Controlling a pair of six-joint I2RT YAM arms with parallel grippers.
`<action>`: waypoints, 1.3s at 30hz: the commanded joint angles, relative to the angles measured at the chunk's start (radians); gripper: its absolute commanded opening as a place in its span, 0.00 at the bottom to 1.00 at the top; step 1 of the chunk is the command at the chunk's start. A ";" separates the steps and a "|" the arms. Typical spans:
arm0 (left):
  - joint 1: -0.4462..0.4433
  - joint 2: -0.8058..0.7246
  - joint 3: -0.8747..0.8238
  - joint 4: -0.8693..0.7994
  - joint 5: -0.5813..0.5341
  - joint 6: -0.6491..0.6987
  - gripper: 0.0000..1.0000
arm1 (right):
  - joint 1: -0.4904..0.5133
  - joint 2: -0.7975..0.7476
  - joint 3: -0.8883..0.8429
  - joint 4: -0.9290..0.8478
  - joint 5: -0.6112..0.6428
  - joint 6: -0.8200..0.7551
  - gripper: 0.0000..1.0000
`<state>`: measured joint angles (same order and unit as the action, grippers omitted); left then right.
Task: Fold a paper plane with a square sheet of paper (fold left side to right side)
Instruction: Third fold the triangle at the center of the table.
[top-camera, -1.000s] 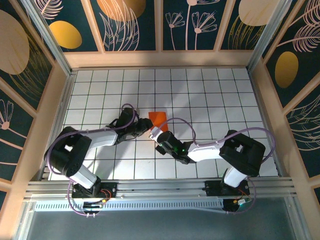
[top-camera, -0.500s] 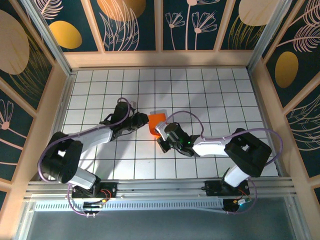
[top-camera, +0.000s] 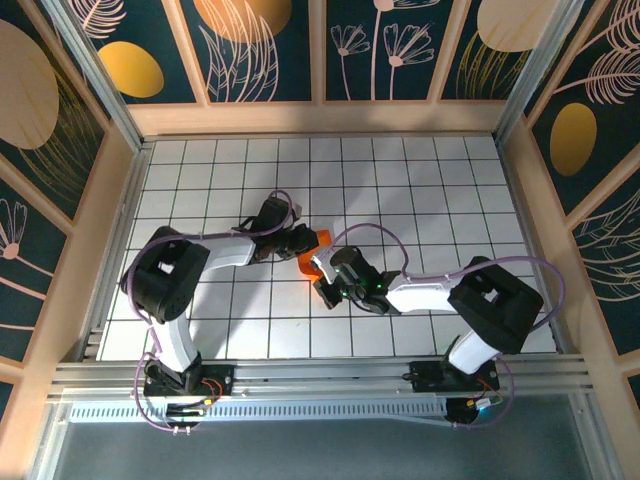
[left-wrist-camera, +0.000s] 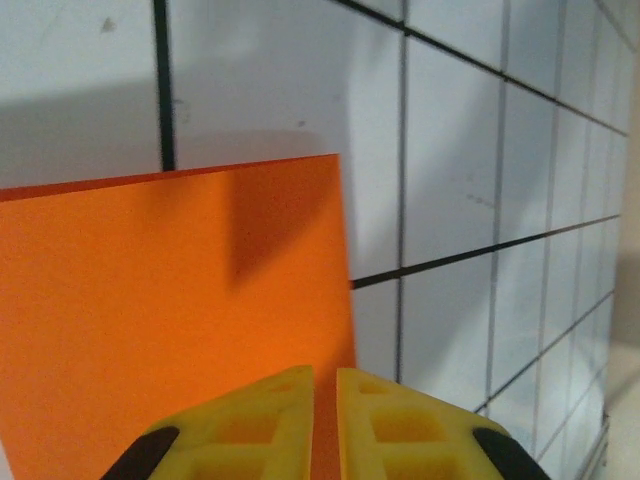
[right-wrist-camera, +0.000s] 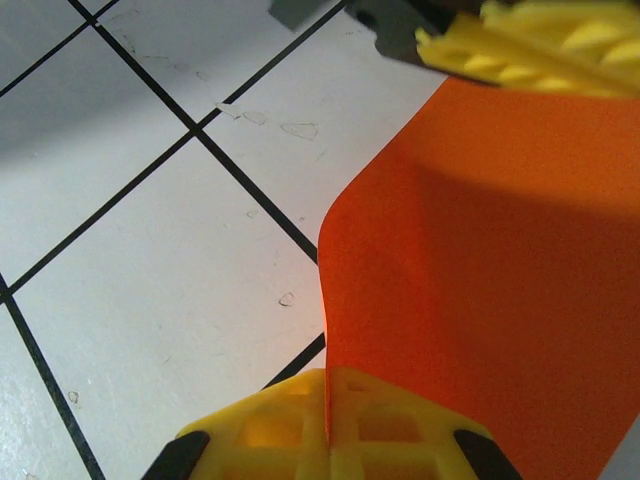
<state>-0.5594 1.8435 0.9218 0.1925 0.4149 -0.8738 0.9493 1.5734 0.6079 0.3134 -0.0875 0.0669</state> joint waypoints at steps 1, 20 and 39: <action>-0.001 0.042 0.035 -0.053 -0.005 0.046 0.12 | -0.010 0.006 -0.019 0.013 -0.024 0.023 0.01; -0.008 0.097 0.010 -0.070 -0.051 0.071 0.08 | -0.056 -0.012 -0.019 0.019 -0.149 0.048 0.15; -0.011 0.103 0.012 -0.070 -0.053 0.070 0.08 | -0.071 -0.041 -0.028 0.031 -0.183 0.059 0.22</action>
<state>-0.5632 1.9121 0.9501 0.1551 0.3847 -0.8219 0.8886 1.5600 0.5926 0.3176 -0.2569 0.1146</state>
